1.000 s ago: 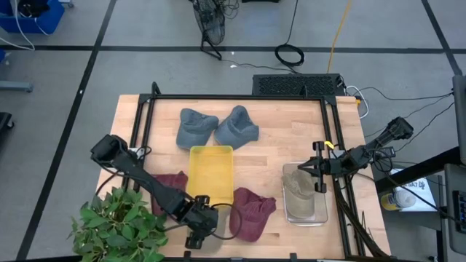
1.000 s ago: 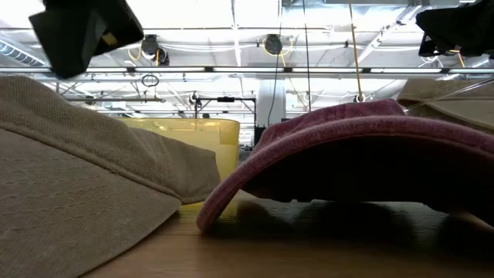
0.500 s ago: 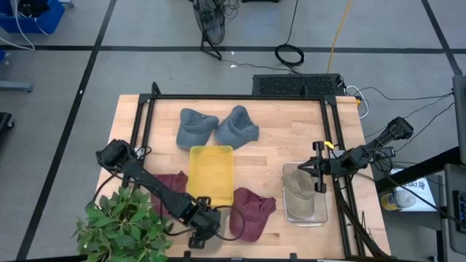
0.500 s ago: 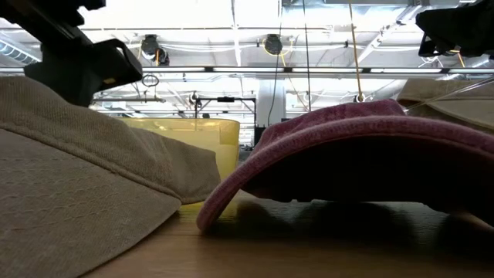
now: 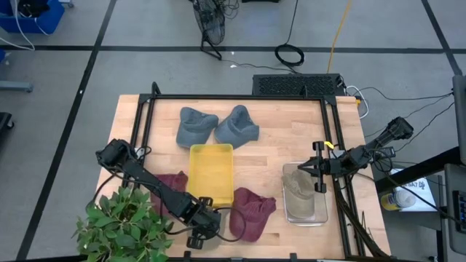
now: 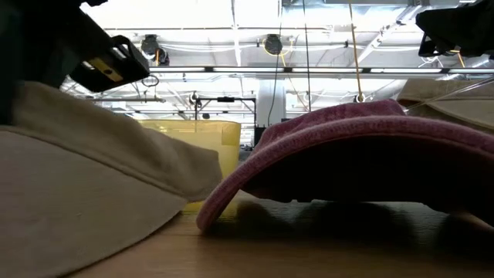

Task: Pick & Place hat
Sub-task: Put the brown cap into the transparent bin

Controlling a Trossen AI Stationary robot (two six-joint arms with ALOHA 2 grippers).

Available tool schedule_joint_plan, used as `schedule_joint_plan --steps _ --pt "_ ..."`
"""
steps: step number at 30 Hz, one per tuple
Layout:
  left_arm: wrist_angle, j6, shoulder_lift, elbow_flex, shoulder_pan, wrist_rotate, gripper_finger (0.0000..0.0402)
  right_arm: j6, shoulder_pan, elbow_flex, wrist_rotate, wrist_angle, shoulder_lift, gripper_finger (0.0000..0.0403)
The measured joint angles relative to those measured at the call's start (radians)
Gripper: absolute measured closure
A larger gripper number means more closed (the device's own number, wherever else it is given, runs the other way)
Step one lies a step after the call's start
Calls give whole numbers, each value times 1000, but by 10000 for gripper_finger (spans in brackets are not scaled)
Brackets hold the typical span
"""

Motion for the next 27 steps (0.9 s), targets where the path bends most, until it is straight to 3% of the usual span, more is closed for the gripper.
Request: schedule_joint_plan --steps 6,13,16,21,27 --pt "-77 38 0 90 4 31 387 1 0 0 0 0 0 403" --pt "-201 154 0 278 -1 13 391 4 0 0 0 0 0 403" --pt "-250 236 0 355 -7 -32 395 7 0 0 0 0 0 403" --pt "-294 358 -2 475 14 -197 389 7 0 0 0 0 0 403" --pt "-342 481 -2 549 74 -211 394 1 0 0 2 0 0 403"
